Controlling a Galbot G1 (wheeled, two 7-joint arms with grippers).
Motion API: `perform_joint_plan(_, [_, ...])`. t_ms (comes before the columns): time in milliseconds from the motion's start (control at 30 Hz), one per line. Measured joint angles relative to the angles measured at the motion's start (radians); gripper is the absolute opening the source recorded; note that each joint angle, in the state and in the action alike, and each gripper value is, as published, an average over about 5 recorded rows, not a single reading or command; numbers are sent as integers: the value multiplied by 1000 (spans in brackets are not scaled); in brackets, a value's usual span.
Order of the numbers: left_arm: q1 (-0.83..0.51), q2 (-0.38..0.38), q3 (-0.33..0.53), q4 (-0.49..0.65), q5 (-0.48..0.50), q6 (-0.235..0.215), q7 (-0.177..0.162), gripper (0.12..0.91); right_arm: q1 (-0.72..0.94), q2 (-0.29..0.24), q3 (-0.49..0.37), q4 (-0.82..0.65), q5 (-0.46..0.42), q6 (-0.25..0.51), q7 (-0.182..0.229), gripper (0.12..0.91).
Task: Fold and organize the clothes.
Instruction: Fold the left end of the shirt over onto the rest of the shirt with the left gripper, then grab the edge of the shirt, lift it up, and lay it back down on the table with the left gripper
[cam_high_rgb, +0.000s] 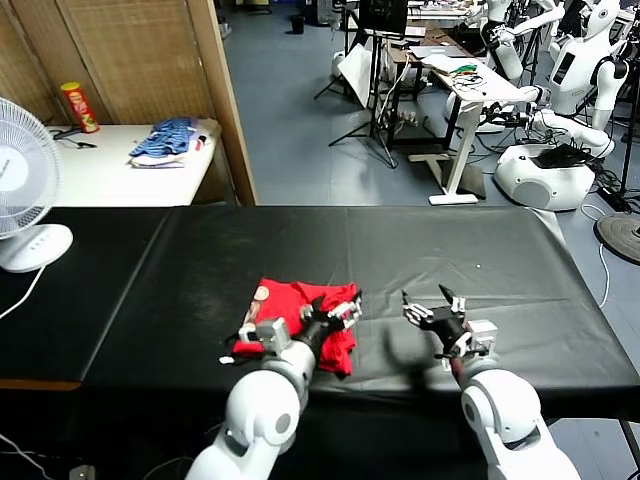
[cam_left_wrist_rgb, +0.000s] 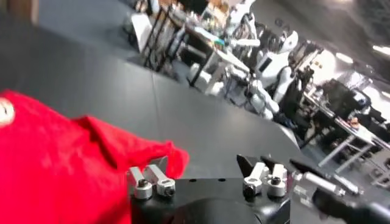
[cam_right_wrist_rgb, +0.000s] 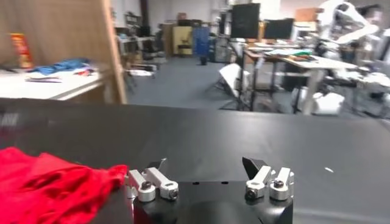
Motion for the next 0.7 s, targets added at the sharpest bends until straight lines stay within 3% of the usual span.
perform_joint_plan(133, [21, 92, -68, -15, 53, -11, 3, 798, 55, -7, -107, -36, -60, 18, -51, 798])
perform_joint_plan(300, [56, 146, -126, -24, 84, -11, 1, 798, 132, -3, -256, -91, -125, 24, -79, 798])
perform_joint_plan(500, [92, 155, -159, -27, 105, -12, 0, 798, 206, 17, -380, -154, -191, 3, -56, 798])
perform_joint_plan(700, [120, 158, -176, -32, 110, -16, 0, 798, 219, 35, -400, -171, -206, -2, -40, 798])
